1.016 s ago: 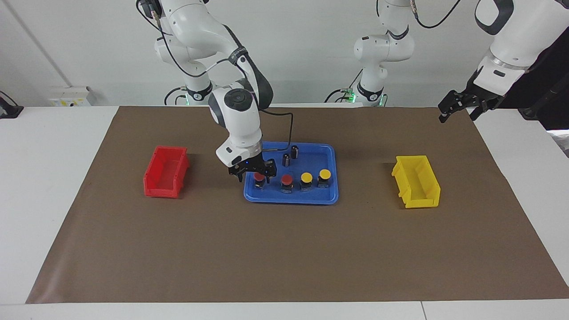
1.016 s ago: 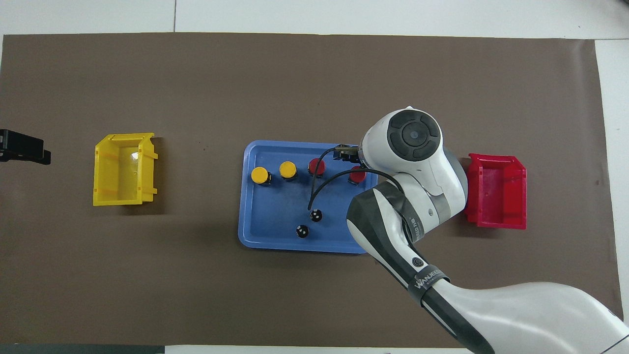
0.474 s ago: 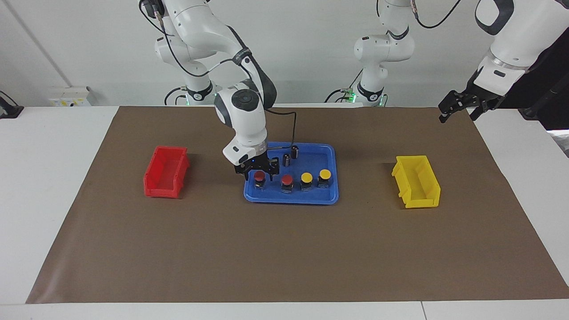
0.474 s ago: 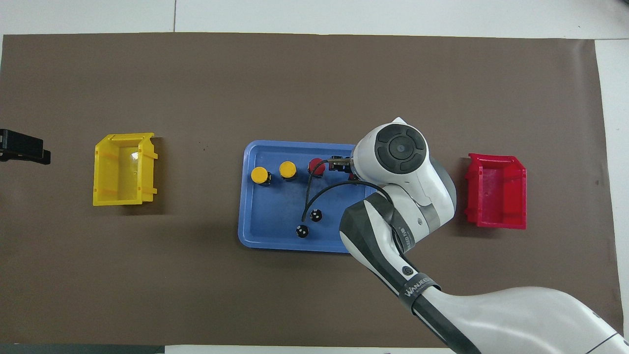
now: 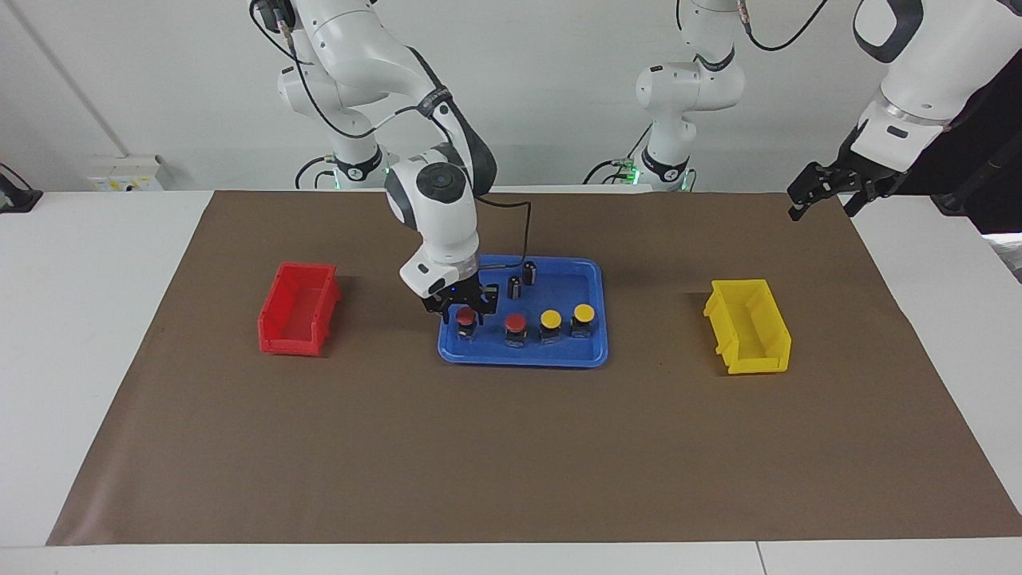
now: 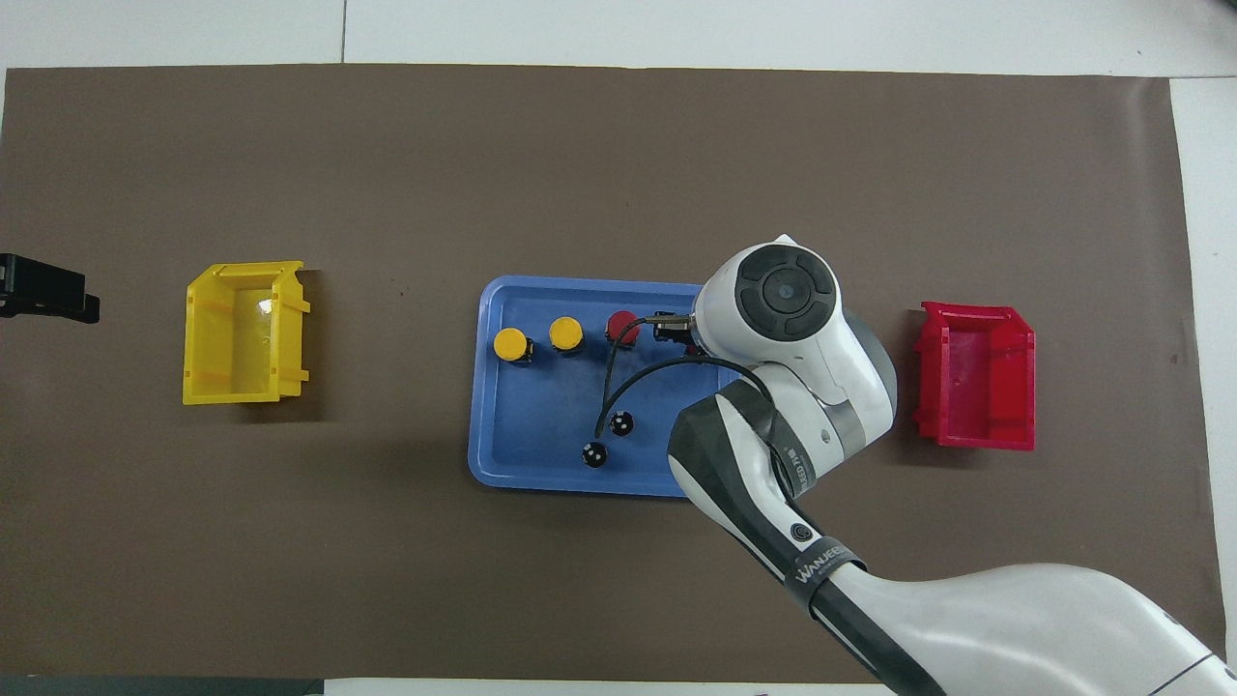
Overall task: Sort red and yellow buttons by color
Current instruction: 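Grasp the red button with the right gripper and lift it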
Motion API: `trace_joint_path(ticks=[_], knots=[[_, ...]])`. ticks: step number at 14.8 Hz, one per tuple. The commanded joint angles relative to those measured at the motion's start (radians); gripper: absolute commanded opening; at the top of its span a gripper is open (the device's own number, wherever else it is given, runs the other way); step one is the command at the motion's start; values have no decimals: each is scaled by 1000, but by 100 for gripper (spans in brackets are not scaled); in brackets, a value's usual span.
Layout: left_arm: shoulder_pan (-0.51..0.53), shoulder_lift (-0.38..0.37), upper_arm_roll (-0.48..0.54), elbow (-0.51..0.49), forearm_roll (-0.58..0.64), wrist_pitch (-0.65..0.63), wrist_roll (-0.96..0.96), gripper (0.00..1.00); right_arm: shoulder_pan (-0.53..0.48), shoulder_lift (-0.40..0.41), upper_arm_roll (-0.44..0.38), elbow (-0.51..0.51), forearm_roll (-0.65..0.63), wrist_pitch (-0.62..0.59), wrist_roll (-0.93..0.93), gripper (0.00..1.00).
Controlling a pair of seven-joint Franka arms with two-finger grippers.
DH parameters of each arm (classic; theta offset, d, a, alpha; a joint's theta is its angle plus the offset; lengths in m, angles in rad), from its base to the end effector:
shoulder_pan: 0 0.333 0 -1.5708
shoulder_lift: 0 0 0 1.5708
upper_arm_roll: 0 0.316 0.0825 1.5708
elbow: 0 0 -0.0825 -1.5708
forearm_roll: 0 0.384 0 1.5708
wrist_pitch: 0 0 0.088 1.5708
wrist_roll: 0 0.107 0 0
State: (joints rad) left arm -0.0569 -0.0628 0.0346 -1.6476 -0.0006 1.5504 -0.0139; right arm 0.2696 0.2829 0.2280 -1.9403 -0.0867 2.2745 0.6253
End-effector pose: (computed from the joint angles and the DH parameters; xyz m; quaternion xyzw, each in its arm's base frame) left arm 0.5318 -0.0113 0.6207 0.9998 -0.0043 -0.0172 0.0011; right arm 0.5453 0.2866 0.3477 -0.9987 0.0421 -0.0266 0.0139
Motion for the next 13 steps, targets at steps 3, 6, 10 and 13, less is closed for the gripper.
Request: trace_joint_path(ticks=[3, 6, 10, 13], knots=[[6, -22, -4, -21, -12, -1, 9, 100, -4, -19, 8, -19, -11, -9, 10, 40], [-3, -22, -4, -21, -12, -3, 9, 100, -7, -13, 8, 26, -10, -59, 7, 21], [-6, -22, -5, -21, -12, -7, 6, 100, -65, -33, 5, 234, -4, -330, -80, 21], [-4, -22, -4, -21, -12, -10, 3, 100, -200, -134, 4, 235, 2, -443, -246, 21]])
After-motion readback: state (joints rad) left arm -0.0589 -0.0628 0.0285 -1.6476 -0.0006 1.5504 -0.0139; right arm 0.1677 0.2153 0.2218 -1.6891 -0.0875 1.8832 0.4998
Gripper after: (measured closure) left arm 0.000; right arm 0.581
